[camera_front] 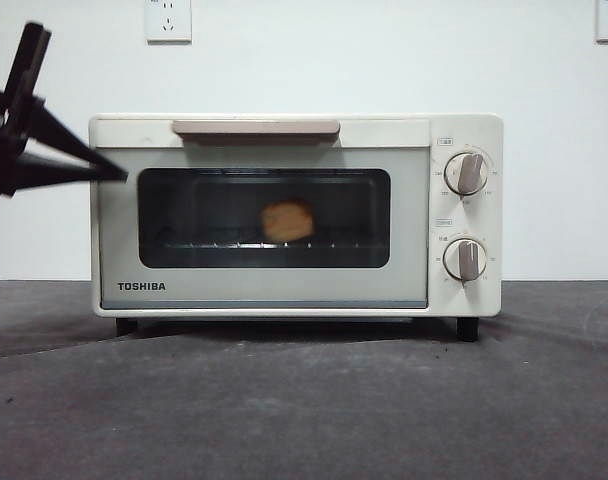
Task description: The left arm flap open the oven, the right arm pick bread and place it into oven, the left arm flap close the oven
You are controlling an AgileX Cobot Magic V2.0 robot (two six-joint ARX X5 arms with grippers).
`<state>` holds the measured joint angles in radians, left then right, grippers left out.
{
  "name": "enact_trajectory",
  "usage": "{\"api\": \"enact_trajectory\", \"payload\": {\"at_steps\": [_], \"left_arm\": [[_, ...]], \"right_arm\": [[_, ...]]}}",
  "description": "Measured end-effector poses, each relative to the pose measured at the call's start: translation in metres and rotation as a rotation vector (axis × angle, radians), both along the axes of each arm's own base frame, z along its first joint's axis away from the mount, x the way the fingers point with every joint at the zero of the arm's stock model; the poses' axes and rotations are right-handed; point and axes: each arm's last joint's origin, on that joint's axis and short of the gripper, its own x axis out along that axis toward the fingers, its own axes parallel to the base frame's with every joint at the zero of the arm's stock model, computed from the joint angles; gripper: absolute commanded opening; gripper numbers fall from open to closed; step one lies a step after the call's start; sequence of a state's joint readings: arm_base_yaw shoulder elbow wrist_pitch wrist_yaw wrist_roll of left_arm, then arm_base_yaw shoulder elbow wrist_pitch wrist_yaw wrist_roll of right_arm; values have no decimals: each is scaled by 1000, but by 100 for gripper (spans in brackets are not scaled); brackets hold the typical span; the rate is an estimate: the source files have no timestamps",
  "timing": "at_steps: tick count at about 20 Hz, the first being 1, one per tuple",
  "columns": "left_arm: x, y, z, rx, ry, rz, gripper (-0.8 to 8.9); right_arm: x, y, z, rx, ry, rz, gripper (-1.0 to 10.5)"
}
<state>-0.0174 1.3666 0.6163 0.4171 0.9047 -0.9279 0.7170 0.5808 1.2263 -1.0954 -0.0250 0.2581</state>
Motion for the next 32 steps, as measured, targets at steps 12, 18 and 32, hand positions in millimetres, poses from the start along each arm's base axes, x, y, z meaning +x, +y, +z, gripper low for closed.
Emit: {"api": "enact_trajectory", "payload": {"at_steps": [12,18,32], "left_arm": [[-27,-10,50,-34,-194,-22,16],[-65,-14,68,79,-246,-2,16],[-167,-9,96,423,-623,65,16]], "right_arm": [[0,0,0,-26,-25,14,392],[1,1,3,-27,-75,30,392],[2,2,7,-33,-145,53,189]]}}
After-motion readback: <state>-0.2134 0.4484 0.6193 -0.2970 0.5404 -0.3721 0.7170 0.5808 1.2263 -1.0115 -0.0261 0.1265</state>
